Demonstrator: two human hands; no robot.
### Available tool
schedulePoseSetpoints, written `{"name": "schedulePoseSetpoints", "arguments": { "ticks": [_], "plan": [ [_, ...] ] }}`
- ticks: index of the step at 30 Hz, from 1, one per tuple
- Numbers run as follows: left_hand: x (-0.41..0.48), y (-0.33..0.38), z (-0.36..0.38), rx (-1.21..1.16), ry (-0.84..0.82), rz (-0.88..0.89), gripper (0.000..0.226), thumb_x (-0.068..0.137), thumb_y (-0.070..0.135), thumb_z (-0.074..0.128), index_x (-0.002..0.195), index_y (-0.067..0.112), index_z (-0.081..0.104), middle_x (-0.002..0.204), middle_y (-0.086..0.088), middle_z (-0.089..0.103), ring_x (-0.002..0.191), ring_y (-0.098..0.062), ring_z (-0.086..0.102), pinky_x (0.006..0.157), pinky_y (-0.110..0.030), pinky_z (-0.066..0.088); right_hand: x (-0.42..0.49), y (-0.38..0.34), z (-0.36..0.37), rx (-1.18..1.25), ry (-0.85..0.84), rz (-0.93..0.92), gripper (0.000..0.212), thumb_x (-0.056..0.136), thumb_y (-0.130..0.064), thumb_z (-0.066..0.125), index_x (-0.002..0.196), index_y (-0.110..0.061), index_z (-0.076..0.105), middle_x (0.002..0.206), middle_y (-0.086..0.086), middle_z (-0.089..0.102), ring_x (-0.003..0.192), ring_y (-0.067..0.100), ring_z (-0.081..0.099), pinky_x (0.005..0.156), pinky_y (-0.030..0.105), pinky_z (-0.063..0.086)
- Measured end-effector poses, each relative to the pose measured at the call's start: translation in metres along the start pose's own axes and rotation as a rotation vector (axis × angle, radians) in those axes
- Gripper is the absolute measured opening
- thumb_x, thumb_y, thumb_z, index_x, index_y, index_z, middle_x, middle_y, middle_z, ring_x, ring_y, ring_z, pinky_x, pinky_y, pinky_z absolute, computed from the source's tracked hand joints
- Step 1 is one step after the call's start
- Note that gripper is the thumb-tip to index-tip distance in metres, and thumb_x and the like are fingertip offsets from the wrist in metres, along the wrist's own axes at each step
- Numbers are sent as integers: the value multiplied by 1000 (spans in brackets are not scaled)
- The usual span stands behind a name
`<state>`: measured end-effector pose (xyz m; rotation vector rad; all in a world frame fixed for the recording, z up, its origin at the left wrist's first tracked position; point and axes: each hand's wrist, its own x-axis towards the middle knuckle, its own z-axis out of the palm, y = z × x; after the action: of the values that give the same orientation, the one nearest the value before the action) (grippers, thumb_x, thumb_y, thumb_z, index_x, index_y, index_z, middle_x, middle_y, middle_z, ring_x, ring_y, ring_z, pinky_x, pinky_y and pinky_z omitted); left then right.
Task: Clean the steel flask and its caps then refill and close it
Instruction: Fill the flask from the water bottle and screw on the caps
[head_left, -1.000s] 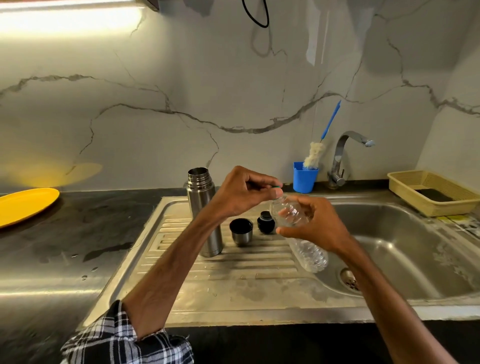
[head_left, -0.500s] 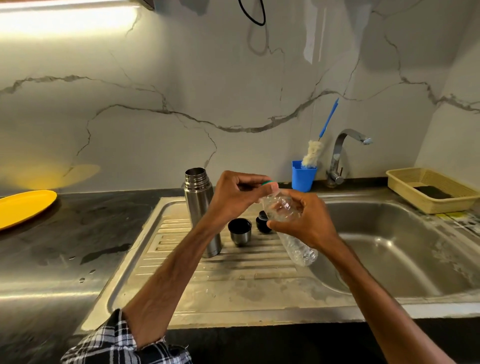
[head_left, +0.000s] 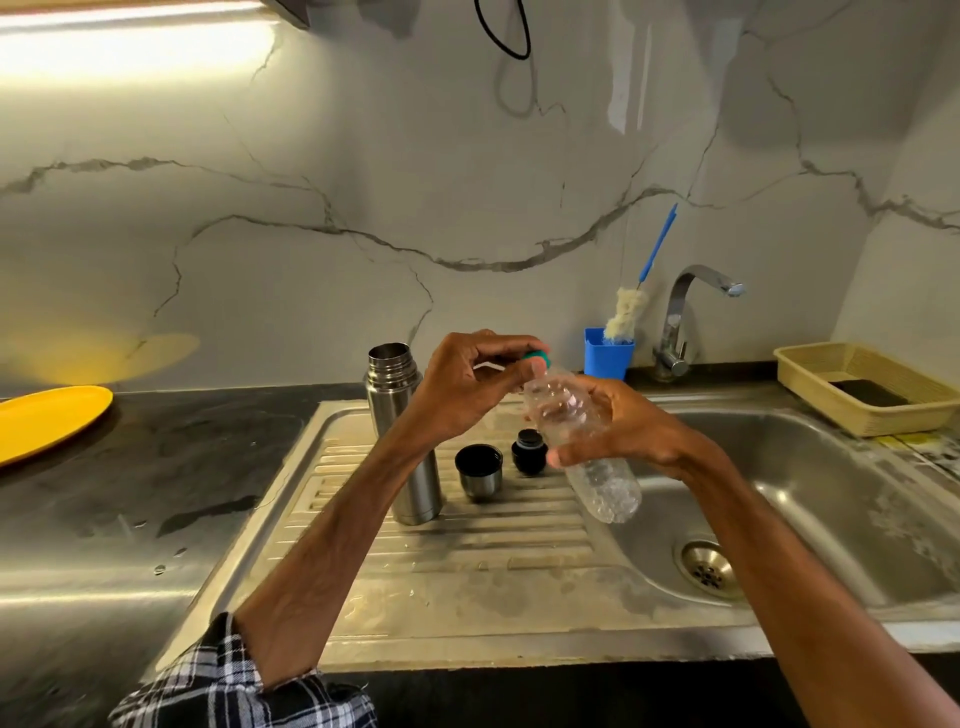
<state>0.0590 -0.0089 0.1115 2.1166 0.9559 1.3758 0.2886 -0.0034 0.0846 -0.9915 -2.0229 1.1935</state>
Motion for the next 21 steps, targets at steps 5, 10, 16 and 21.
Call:
{"name": "schedulePoseSetpoints", "arguments": {
  "ticks": [5,10,16,21],
  "plan": [
    [18,-2,3,85,74,-30,37,92,28,74,128,19,70,119,7,73,103,-8,70,90,-33,60,8,15,-12,-133,80,16,63,74,-22,86,131,-26,58,120,-6,69,110,9,66,96,37,55],
    [27,-20,14,284,155,-180,46,93,30,73,135,15,62,129,6,67,96,-4,68,74,-8,50,58,25,-35,-207,407,29,68,67,-41,88,127,-23,61,107,-12,67,98,6,65,77,20,53],
    [11,-75,28,305,151,-354,34,89,21,77,122,18,69,112,9,71,87,-2,67,73,-17,54,173,56,-40,-186,763,67,79,60,-43,94,124,-9,63,116,8,72,103,21,68,89,33,58],
    [8,-100,35,337,179,-417,25,87,21,78,111,19,73,108,10,71,81,-6,69,74,-23,57,232,87,-27,-253,811,118,80,61,-42,93,125,-11,55,118,9,67,105,25,64,81,29,53]
  ]
}}
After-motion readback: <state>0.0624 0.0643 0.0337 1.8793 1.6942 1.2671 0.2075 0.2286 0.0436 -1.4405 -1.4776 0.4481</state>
